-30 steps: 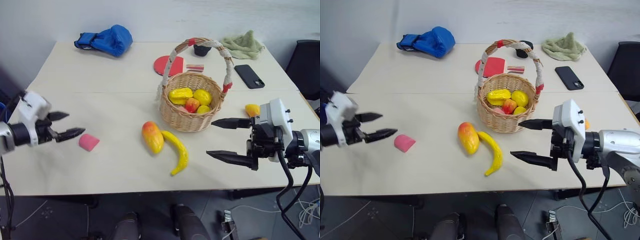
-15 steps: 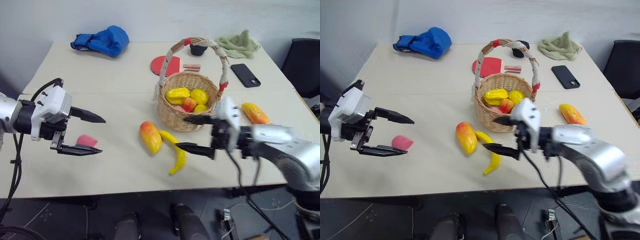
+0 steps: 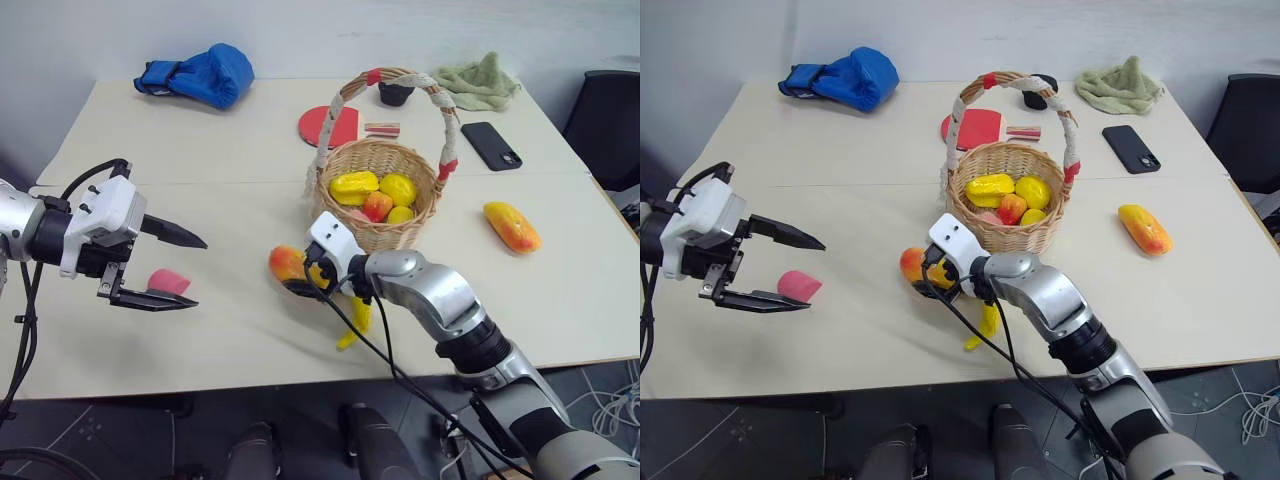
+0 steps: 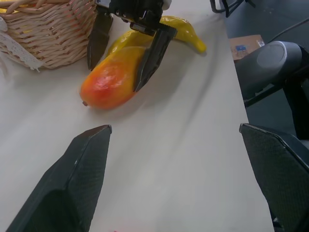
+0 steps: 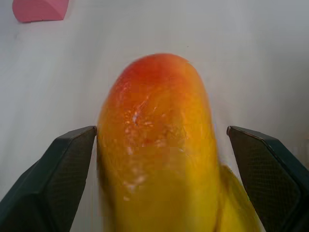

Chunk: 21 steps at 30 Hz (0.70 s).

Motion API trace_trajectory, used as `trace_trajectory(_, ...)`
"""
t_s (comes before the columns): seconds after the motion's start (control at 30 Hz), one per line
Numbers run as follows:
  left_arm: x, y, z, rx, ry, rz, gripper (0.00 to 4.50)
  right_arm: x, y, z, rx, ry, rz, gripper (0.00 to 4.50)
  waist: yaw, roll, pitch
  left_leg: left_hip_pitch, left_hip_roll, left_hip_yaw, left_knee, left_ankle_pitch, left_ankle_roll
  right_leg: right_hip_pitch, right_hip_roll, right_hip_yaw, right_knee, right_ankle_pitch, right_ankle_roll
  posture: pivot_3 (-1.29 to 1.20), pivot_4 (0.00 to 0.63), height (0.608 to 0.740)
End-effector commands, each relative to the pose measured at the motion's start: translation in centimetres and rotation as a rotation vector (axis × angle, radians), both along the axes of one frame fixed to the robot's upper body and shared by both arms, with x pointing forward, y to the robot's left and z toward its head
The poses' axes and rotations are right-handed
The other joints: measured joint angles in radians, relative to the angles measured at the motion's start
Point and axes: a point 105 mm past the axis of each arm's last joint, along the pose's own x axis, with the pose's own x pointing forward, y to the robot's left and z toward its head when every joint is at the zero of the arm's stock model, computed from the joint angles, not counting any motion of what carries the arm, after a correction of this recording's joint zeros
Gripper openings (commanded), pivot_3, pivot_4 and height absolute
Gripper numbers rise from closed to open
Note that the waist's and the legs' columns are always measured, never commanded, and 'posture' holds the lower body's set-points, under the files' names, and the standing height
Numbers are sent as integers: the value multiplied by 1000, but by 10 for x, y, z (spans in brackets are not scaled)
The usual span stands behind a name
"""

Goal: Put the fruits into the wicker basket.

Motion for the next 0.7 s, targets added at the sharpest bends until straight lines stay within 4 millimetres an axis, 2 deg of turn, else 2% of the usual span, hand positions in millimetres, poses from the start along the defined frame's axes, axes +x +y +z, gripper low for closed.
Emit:
trace_trajectory(0.03,-2,2,12,3,-61,12,4452,0,6,5,0,-9,15,4500,-1,0,0,0,0,0,0,0,0,0,0,0,0,0,0,0,150,740)
trace_trajectory(0.07,-1,1,13,0,-65,14,4452,0,8,3,-4,-10,21,4500,-1,0,0,0,0,0,0,0,0,0,0,-1,0,0,0,0,150,740)
trace_trajectory(0.17,0,0,14,-9,-75,16,4500,0,12,6,7,-36,38,3615,0,0,0,1,0,0,0,1,-1,0,0,-2,2,0,0,0,150,740)
trace_trajectory(0.23,1,-1,13,-14,-79,17,4500,-7,17,24,71,-85,108,3046,0,0,0,1,0,0,0,1,-1,0,0,-2,2,0,0,0,150,740)
trace_trajectory(0.4,5,-6,13,-39,-89,4,4500,-20,7,63,203,-164,176,2984,2,0,0,1,0,0,0,1,-1,0,0,-2,2,0,0,0,150,740)
trace_trajectory(0.47,6,-12,15,-63,-89,-14,4500,-26,-4,84,265,-198,183,2984,5,0,0,1,0,0,0,1,-1,0,0,-3,2,0,0,0,150,740)
trace_trajectory(0.53,7,-19,17,-92,-94,-34,4500,-24,-26,107,302,-261,131,2984,7,0,0,1,0,-1,0,1,-1,1,0,-3,2,0,0,0,150,740)
trace_trajectory(0.63,10,-28,24,-152,-101,-53,4500,-2,-63,126,277,-322,-72,2984,18,0,0,1,0,-1,1,1,-1,3,0,-3,1,0,0,0,150,740)
trace_trajectory(0.7,13,-34,29,-199,-111,-61,4500,16,-88,127,203,-362,-208,2984,24,0,0,2,-1,0,1,1,-1,4,0,-3,-1,0,0,0,150,740)
